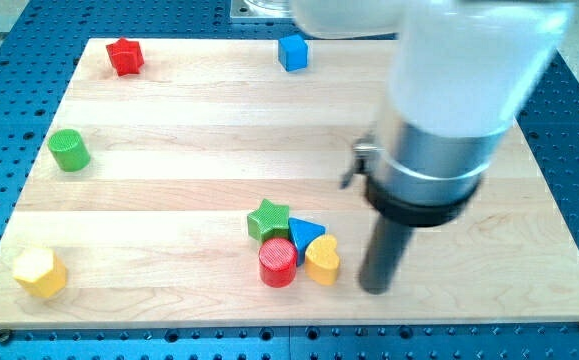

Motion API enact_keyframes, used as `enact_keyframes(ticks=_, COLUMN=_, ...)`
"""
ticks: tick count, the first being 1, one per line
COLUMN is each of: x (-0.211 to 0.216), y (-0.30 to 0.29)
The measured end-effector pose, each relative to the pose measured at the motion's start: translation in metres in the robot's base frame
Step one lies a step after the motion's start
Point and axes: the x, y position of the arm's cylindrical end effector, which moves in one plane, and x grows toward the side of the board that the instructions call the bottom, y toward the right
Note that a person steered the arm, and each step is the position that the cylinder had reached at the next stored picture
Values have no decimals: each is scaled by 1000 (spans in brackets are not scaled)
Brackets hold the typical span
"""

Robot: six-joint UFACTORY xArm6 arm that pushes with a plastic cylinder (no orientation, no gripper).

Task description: Slide the blue cube to the top of the green star

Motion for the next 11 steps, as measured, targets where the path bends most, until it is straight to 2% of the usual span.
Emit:
enact_keyframes(ticks=1, x=-5, y=-46)
enact_keyframes(ticks=2, x=-32, y=-3)
enact_keyframes(ticks=3, x=-109, y=38)
enact_keyframes(ticks=4, x=-204, y=53)
enact_keyframes(ticks=5, x=-294, y=53)
enact_keyframes(ticks=6, x=-355, y=49)
enact_keyframes(ticks=8, x=-345, y=-84)
enact_keyframes(ticks=9, x=-351, y=-58)
enact_keyframes(ticks=11, x=-385, y=-58)
